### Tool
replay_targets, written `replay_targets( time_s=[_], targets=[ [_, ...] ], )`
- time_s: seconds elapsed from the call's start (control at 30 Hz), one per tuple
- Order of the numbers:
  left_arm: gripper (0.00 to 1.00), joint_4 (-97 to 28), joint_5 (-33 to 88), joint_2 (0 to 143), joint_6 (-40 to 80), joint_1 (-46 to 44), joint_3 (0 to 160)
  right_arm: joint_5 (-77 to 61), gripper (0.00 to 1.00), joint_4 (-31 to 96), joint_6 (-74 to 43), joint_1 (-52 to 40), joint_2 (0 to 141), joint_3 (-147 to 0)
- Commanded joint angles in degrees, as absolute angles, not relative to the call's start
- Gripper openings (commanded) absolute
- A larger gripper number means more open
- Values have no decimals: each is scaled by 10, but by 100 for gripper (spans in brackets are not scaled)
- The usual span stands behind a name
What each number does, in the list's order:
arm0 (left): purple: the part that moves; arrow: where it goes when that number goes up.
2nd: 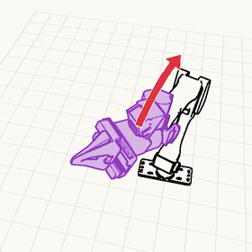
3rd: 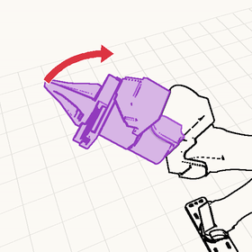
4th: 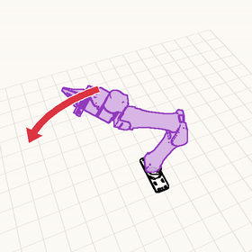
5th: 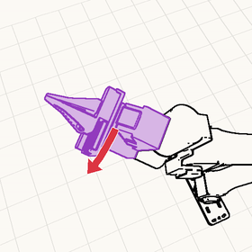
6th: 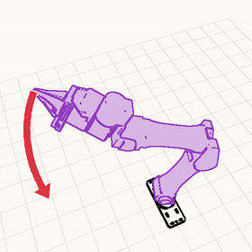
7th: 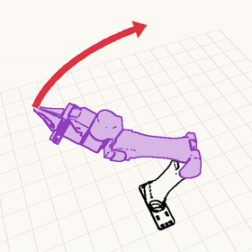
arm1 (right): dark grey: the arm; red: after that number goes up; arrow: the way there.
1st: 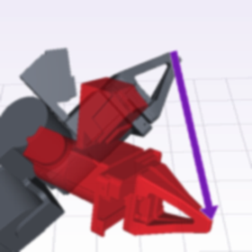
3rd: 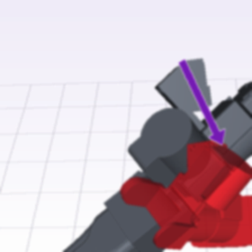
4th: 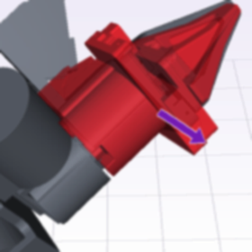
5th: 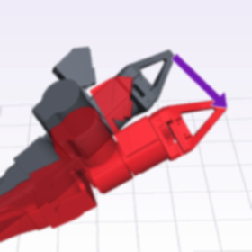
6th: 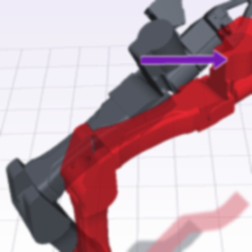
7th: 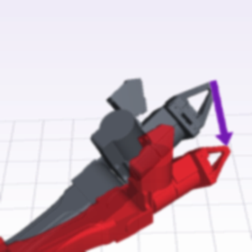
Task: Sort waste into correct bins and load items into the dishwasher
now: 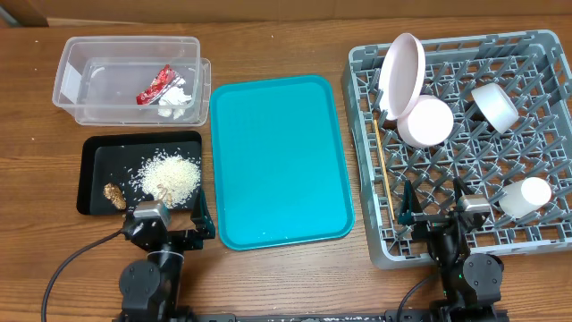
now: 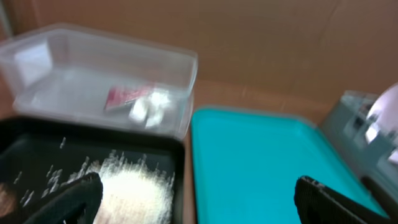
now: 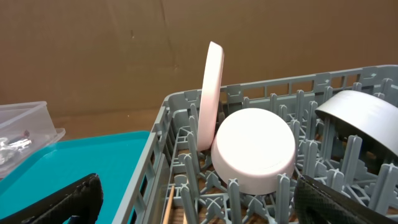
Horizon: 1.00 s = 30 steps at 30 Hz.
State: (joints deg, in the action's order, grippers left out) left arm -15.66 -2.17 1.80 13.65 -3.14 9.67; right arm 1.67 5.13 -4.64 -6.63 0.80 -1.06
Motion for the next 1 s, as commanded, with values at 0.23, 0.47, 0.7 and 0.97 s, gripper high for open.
replay_targets(
  time_s=[0.23,0.47,0.7,0.97],
  targets=[
    [100,25,1,2,74,-12,2,14,100,46,-45,-68,2,-4],
    [100,-43,13,2,83,-12,3,14,100,46,-45,-68,2,-4],
    [100,-43,13,2,83,-12,3,14,100,47,-45,-68,2,-4],
    [100,-43,13,2,83,-12,3,14,100,46,-45,-68,2,-4]
  ],
)
